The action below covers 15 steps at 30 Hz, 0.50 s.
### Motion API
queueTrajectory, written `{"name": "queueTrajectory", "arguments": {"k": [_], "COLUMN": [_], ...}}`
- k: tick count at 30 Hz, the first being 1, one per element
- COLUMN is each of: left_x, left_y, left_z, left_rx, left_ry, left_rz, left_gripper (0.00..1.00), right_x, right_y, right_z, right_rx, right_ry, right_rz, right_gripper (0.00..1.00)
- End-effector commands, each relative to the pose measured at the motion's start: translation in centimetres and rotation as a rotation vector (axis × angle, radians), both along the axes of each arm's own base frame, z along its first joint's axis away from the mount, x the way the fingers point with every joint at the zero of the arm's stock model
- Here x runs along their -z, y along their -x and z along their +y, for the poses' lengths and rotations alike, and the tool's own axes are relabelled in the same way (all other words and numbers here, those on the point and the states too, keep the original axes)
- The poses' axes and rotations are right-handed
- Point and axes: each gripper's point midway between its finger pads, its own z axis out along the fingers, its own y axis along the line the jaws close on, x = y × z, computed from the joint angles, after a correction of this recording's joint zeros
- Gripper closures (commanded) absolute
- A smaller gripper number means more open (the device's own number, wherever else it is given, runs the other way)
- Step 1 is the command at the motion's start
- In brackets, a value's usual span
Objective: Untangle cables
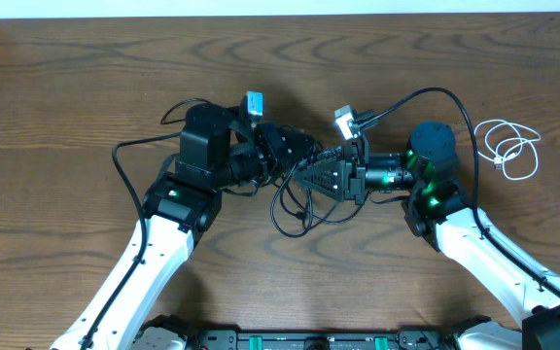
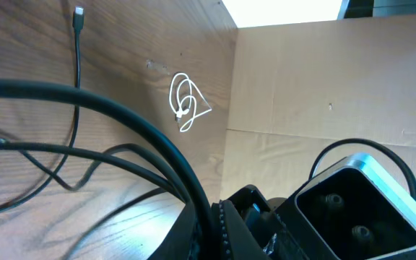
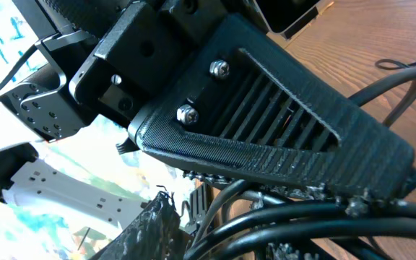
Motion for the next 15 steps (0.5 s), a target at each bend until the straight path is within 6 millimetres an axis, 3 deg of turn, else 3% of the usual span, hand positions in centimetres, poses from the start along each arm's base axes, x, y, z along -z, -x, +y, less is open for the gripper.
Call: {"name": "queueTrajectory", "arguments": {"k": [1, 15], "left_x": [-1.2, -1.7], "left_y": [1.0, 3.0], "left_z": [-1.6, -4.1], "left_rx": [0.054, 0.138], "left_ry": [0.034, 0.045], "left_rz": [0.007, -0.019], "left_gripper": [0.92, 0.92], "right_x": [-0.6, -0.6], "right_y": [-0.1, -0.6], "right_z": [0.3, 0.2], "right_rx": [0.008, 0.039], "right_ry": [-0.008, -0.007], "right_rz": [-0.038, -0.012], "right_gripper": [0.66, 0.68]}}
